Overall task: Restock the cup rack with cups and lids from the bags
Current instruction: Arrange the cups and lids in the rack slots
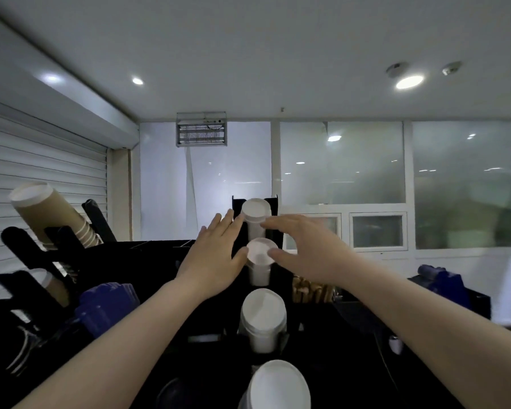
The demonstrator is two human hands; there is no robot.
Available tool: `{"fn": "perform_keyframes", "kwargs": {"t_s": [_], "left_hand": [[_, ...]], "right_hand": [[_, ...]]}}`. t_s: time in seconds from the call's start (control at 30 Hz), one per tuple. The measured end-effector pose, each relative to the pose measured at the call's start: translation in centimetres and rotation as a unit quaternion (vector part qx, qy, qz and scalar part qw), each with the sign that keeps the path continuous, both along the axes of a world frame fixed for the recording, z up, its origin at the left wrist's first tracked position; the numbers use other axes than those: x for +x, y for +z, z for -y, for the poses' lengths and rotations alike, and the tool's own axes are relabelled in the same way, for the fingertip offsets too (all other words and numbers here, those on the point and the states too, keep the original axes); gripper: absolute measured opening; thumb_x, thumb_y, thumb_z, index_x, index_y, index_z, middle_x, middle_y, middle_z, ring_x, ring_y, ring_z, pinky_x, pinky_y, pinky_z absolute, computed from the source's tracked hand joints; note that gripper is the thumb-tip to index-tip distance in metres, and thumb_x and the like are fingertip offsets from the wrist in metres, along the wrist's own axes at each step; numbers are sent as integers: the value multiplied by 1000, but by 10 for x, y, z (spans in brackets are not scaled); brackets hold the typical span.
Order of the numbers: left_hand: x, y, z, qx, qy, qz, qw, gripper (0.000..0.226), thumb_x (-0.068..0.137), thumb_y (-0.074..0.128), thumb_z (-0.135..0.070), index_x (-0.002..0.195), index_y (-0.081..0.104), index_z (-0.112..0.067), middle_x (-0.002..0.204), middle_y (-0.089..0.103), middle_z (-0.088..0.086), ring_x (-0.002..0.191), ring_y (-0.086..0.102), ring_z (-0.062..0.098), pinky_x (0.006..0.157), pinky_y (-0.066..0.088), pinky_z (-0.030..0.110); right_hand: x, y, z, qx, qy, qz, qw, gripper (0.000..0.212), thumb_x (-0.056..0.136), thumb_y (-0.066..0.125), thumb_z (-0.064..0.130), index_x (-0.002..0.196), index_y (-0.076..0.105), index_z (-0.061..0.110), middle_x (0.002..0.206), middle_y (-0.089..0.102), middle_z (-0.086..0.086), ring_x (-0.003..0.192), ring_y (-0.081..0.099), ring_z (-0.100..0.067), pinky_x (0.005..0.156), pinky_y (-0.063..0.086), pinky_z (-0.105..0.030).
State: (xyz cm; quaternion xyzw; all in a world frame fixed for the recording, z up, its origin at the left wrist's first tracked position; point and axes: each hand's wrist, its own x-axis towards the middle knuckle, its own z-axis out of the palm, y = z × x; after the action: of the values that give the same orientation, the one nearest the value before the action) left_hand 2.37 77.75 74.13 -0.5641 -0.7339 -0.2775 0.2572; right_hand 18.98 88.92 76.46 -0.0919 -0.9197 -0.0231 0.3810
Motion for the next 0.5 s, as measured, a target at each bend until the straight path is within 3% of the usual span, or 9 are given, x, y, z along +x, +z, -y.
{"fn": "perform_keyframes", "kwargs": {"t_s": [0.17, 0.37, 0.5], "left_hand": [[24, 8, 45, -4, 14, -90, 996, 69, 98, 37, -40, 151, -5, -24, 159, -10, -5, 145, -13, 9, 114, -9, 28], [42, -2, 112, 11, 11, -137, 990, 67, 97, 33, -43, 150, -6, -29, 153, -14, -14, 140, -16, 1, 114, -12, 24], [32, -17, 159, 16, 11, -109, 994, 68, 97, 38, -40, 144, -11, -32, 150, -9, -18, 139, -9, -4, 111, -13, 16]], "right_hand": [[20, -7, 32, 9, 6, 25, 1000, 56, 89, 58, 37, 142, 40, 32, 146, 41, 14, 136, 30, -5, 109, 26, -23], [38, -4, 76, -15, 14, -17, 1000, 55, 90, 58, 33, 142, 41, 31, 146, 41, 15, 135, 34, -6, 107, 27, -23], [33, -10, 111, -32, 30, -24, 999, 58, 89, 57, 35, 144, 36, 34, 141, 48, 12, 128, 41, -9, 99, 33, -23]]}}
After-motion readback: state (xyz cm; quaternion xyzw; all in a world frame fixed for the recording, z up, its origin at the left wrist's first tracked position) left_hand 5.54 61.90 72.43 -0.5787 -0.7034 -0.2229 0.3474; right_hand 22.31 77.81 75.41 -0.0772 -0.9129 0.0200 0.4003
